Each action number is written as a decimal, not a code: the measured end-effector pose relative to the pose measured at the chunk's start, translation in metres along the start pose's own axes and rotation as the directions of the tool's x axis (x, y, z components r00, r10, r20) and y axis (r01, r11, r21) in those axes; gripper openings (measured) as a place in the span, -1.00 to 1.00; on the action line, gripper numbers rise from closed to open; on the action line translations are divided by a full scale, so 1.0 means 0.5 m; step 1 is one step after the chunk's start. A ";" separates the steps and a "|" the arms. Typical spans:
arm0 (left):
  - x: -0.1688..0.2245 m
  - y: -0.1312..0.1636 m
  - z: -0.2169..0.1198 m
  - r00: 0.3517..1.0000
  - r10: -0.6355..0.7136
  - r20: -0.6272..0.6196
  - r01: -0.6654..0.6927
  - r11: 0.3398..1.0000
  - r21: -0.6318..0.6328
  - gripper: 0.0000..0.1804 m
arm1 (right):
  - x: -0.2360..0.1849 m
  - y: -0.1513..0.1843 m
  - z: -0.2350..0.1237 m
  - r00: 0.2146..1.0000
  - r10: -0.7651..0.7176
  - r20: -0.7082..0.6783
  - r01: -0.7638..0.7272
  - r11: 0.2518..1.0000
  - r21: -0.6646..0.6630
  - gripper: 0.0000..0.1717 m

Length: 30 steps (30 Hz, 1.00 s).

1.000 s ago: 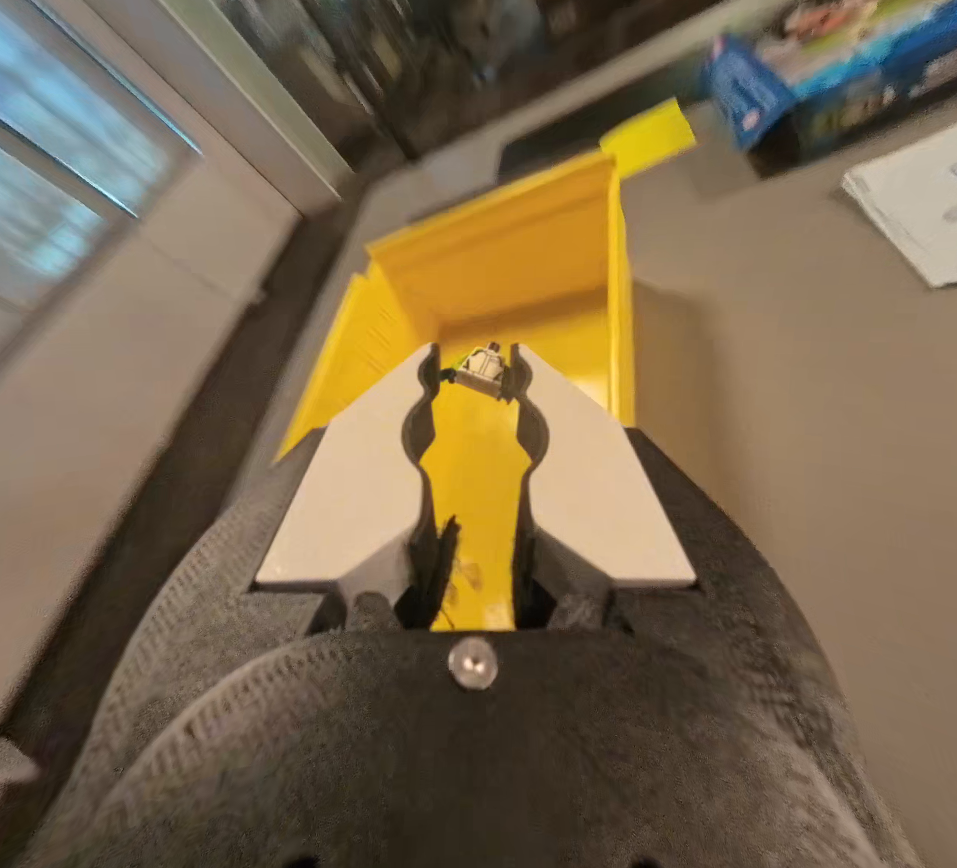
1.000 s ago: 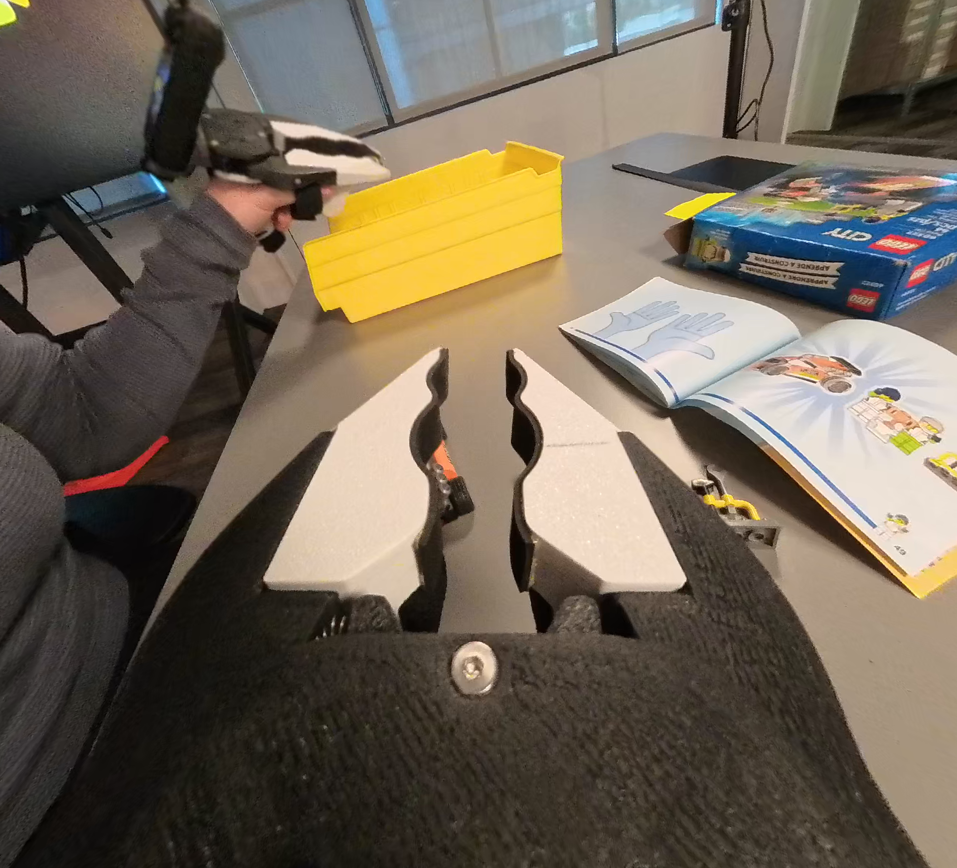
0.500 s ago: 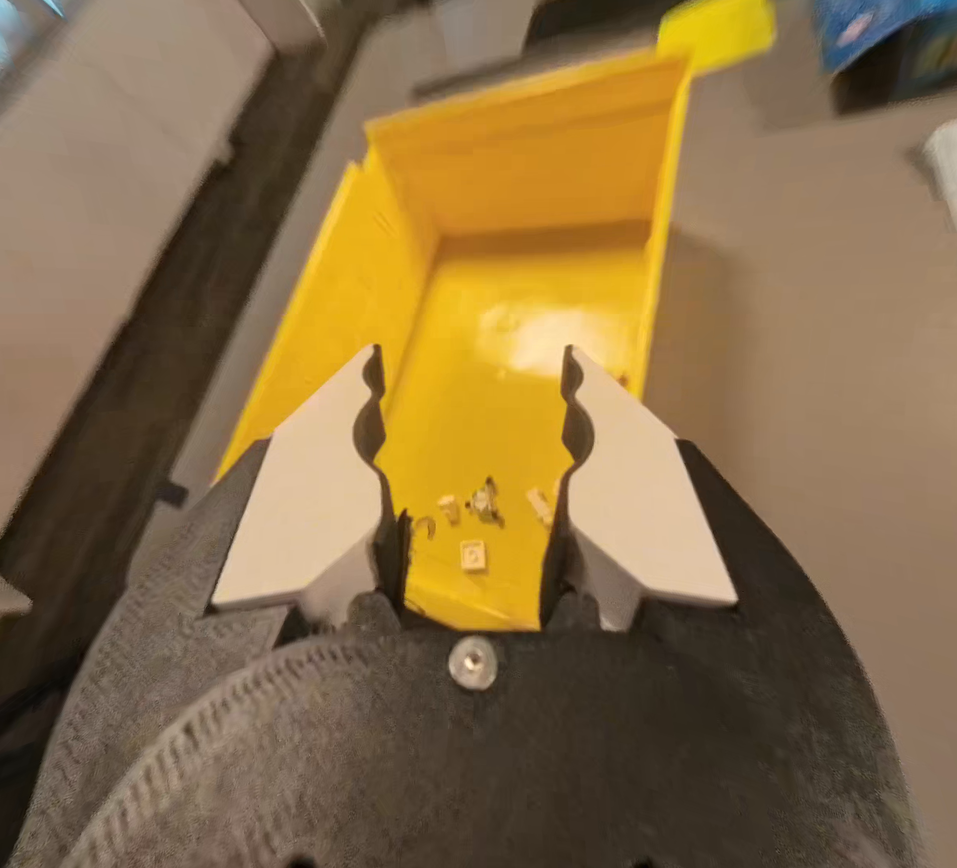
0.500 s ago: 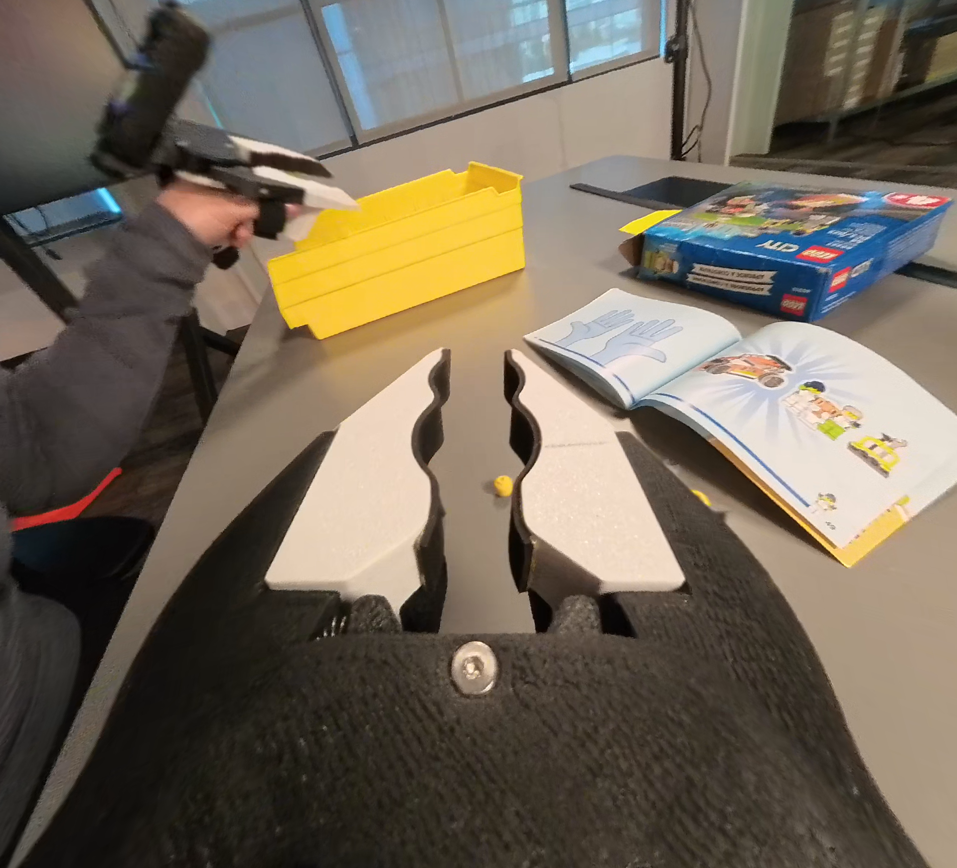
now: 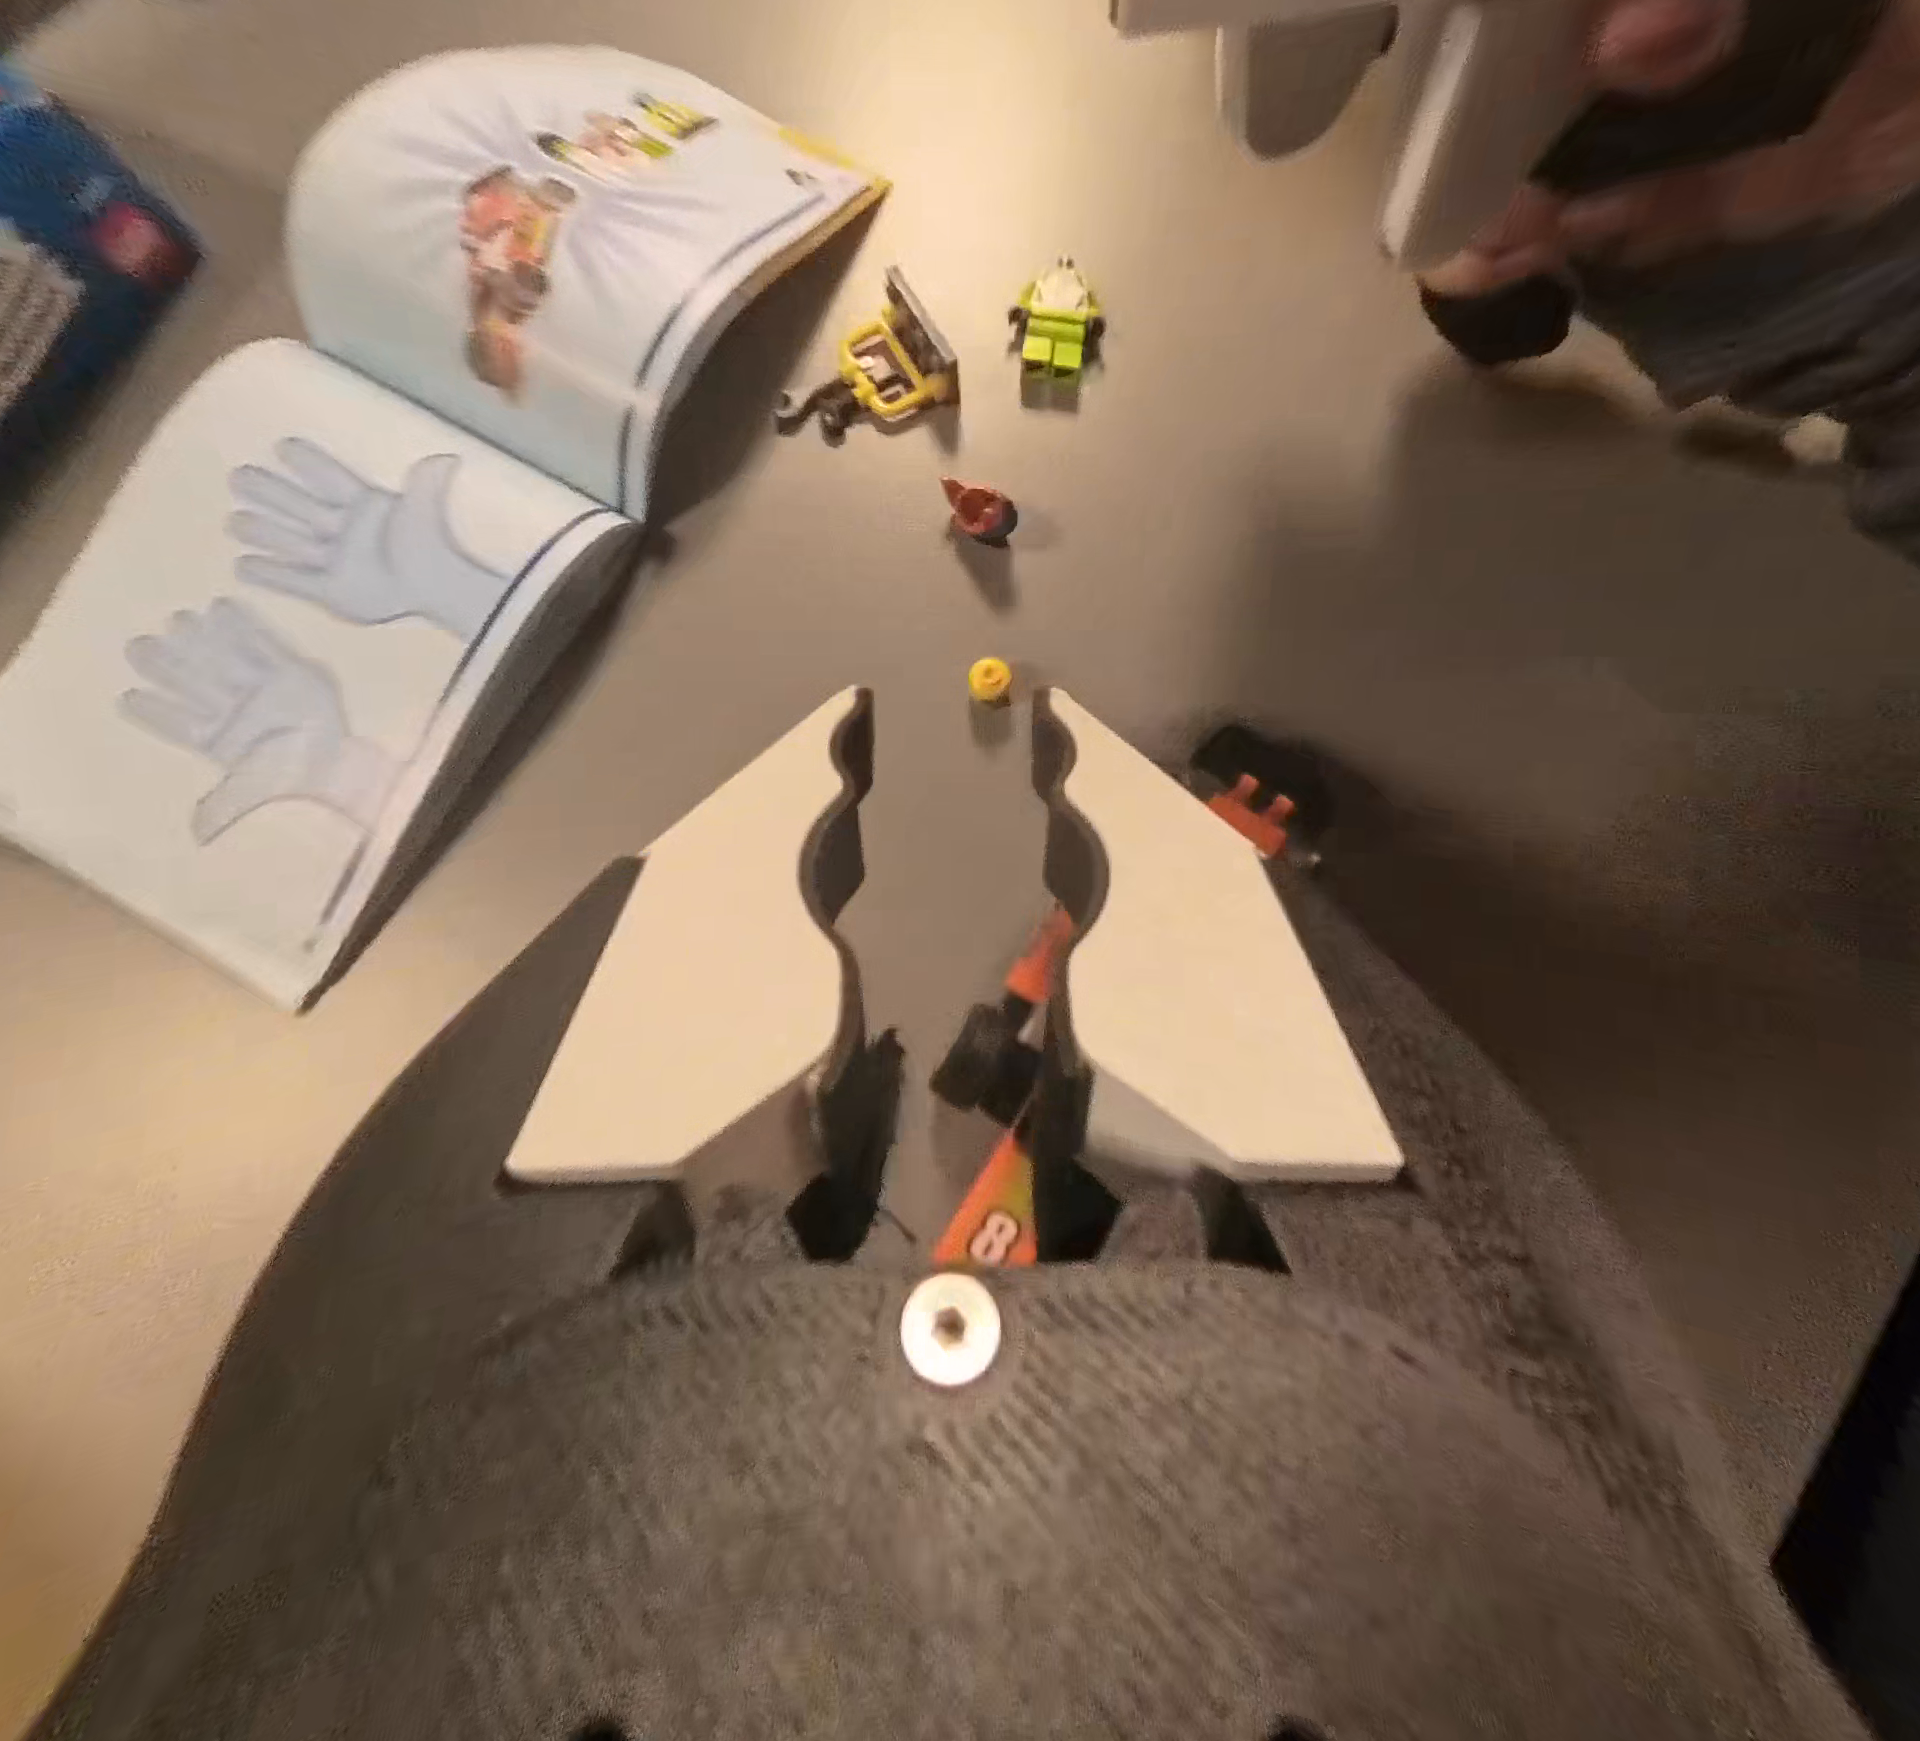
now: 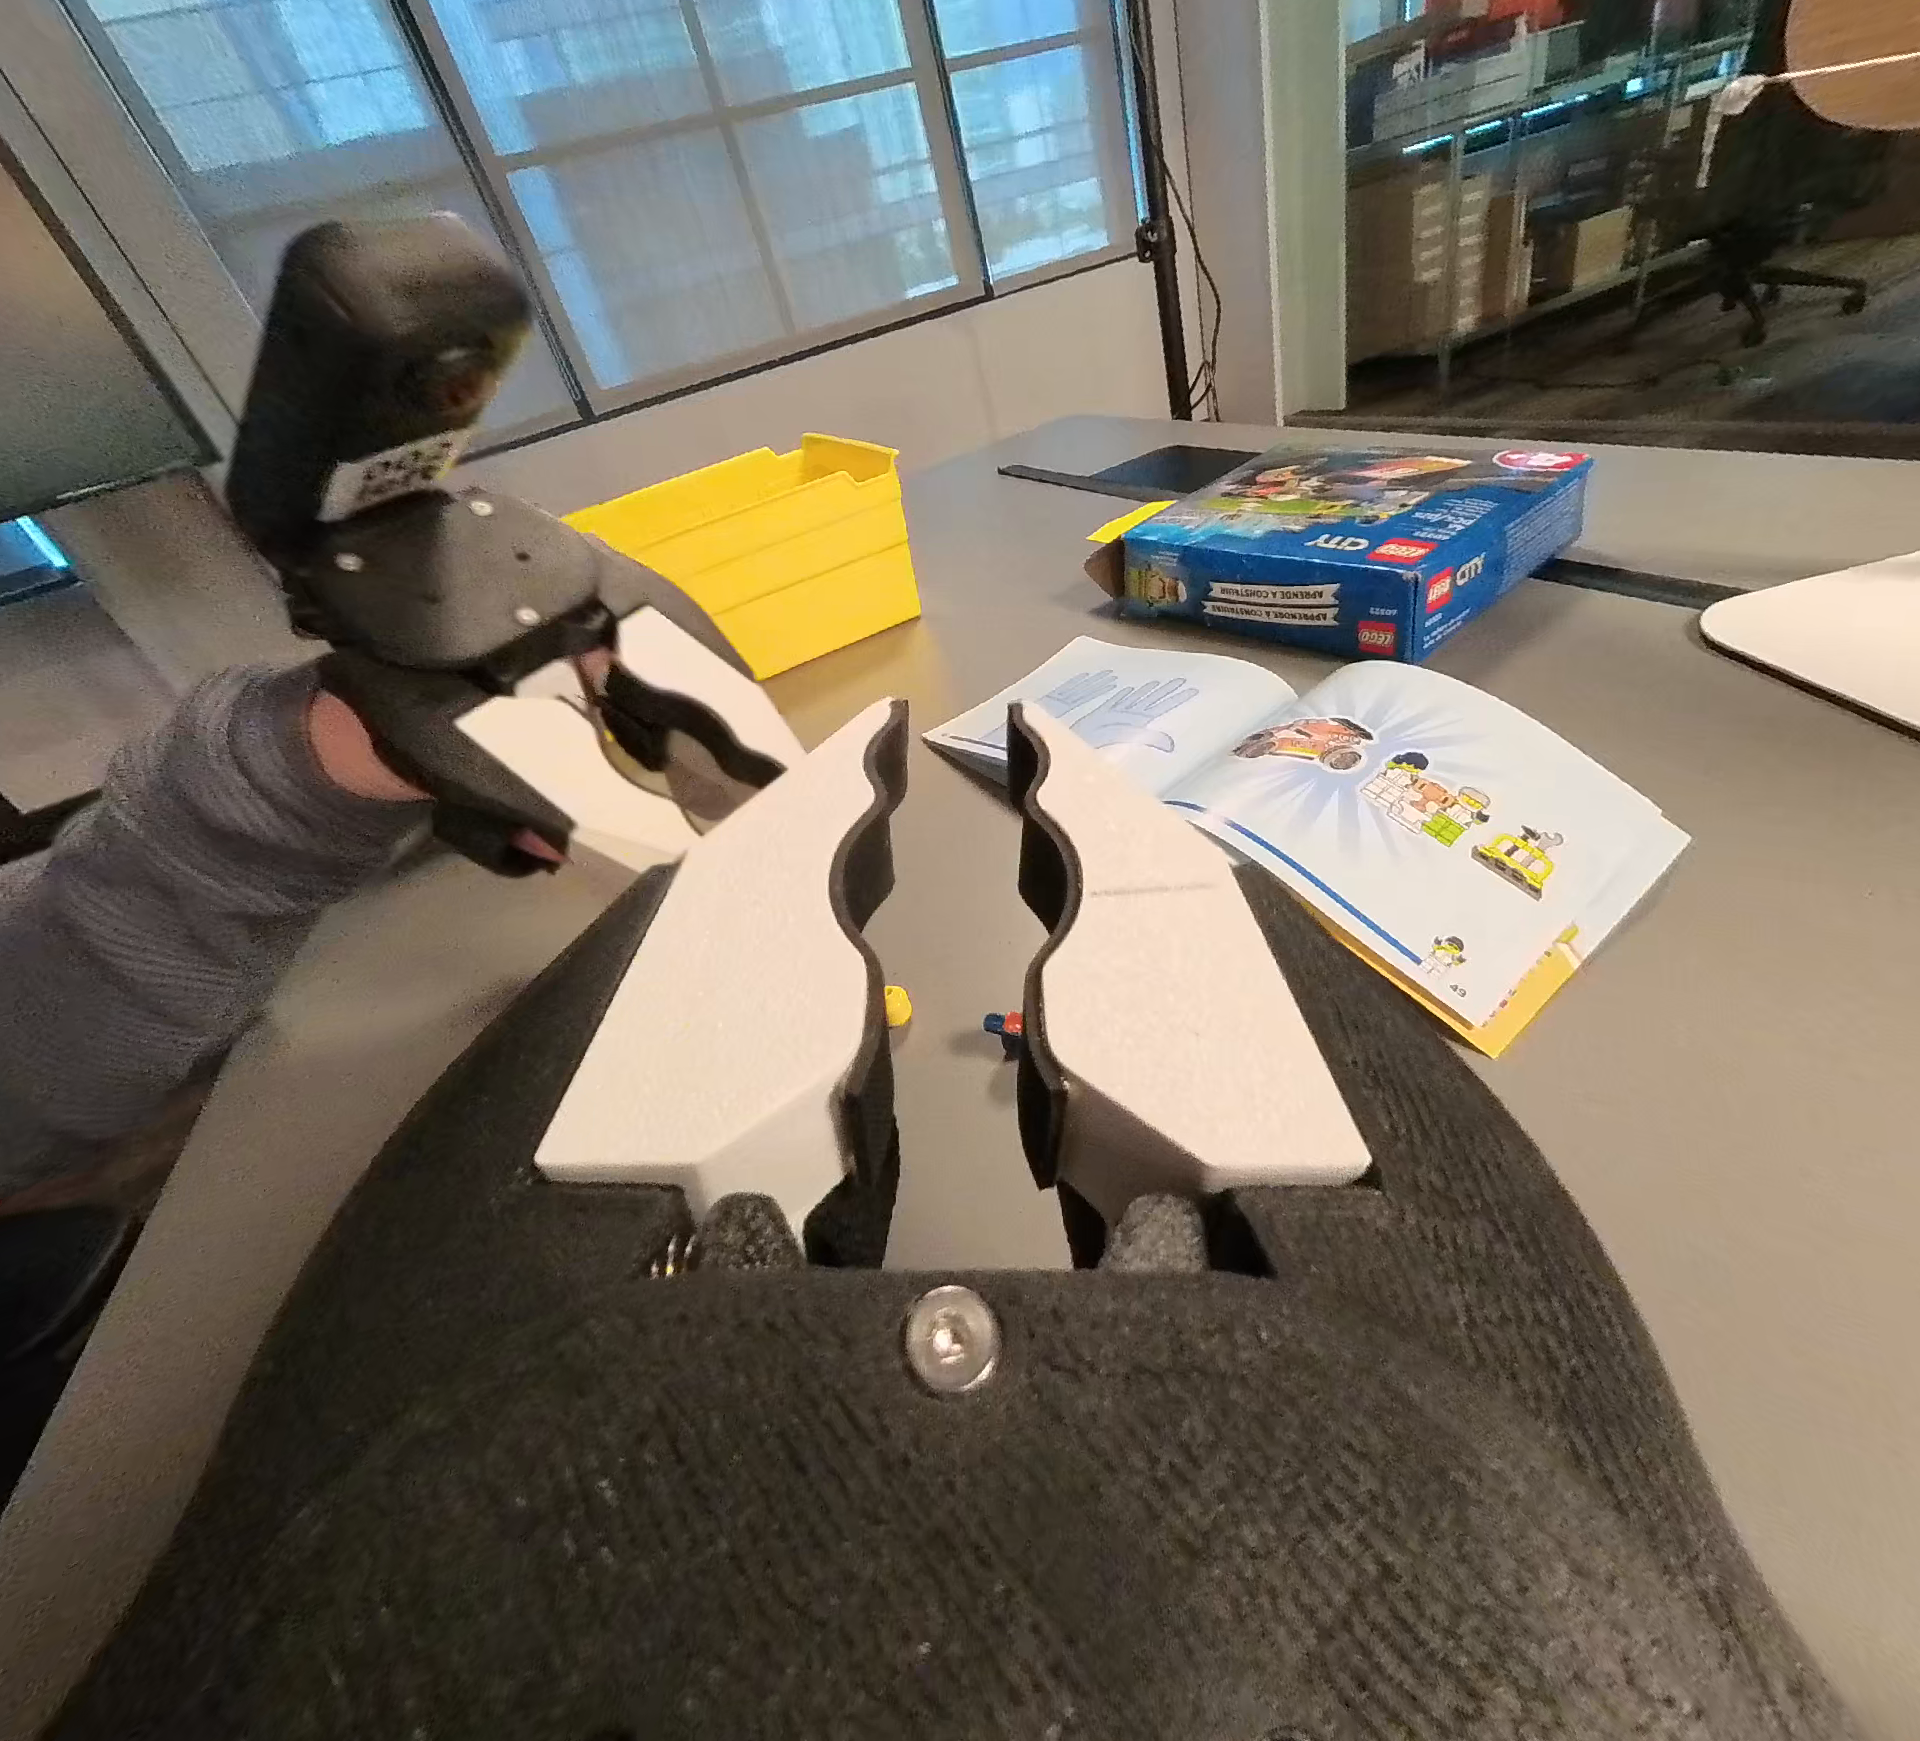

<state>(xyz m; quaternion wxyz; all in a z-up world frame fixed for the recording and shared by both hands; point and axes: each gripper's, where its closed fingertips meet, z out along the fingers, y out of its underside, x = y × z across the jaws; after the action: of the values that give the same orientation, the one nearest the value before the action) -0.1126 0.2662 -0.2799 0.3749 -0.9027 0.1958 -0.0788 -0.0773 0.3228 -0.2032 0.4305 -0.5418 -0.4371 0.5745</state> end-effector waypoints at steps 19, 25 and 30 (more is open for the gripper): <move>0.015 0.028 0.064 0.996 0.080 -0.025 -0.083 0.990 -0.112 -0.91 | 0.001 0.007 0.003 1.000 0.016 -0.002 -0.016 0.999 -0.028 -0.83; -0.067 -0.009 -0.075 0.953 0.075 0.292 -0.091 0.995 0.040 -0.91 | 0.004 0.002 -0.002 1.000 0.017 -0.007 -0.017 1.000 -0.020 -0.83; -0.223 0.034 -0.363 0.681 -0.139 0.719 -0.028 0.976 0.215 -0.91 | 0.009 0.002 -0.002 0.999 0.041 -0.014 -0.042 0.999 -0.018 -0.84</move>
<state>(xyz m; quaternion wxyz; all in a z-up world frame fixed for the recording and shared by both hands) -0.2715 0.1839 -0.1632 0.5116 -0.8202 -0.0069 0.2558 -0.0763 0.3267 -0.2054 0.4165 -0.5587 -0.4281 0.5754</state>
